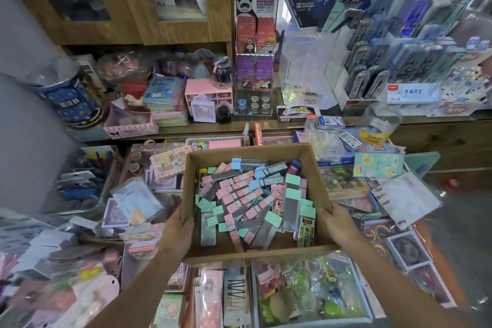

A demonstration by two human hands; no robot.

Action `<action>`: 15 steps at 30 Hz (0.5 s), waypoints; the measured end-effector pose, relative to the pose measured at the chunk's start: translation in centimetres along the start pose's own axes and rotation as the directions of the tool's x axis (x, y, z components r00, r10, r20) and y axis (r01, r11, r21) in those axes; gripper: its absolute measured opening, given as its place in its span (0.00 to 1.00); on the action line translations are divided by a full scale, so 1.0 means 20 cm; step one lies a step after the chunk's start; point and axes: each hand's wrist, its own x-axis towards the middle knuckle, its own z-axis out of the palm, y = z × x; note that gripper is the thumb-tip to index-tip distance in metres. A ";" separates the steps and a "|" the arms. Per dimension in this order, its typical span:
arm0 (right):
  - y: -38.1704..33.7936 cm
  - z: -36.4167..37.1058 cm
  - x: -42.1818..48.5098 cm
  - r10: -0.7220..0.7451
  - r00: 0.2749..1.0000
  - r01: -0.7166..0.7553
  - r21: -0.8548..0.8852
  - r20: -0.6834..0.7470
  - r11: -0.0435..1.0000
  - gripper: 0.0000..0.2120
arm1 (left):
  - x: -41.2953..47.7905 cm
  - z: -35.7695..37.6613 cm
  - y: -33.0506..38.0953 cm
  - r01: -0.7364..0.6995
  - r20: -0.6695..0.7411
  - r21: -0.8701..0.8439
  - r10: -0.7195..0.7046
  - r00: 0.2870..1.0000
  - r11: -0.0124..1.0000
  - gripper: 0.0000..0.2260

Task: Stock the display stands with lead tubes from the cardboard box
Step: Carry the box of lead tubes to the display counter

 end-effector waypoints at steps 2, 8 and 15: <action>-0.02 0.00 -0.02 -0.011 1.000 0.011 0.015 0.001 1.000 0.13 | -0.01 -0.01 0.00 0.017 0.025 -0.030 -0.017 1.000 0.999 0.16; -0.05 -0.02 -0.16 -0.066 0.997 0.067 0.026 -0.039 0.997 0.13 | -0.04 -0.09 0.03 -0.011 0.028 -0.072 0.014 1.000 0.997 0.17; -0.03 -0.05 -0.56 -0.053 0.992 0.066 0.114 -0.116 0.991 0.13 | -0.10 -0.27 0.05 -0.137 0.138 -0.001 0.136 0.981 0.991 0.14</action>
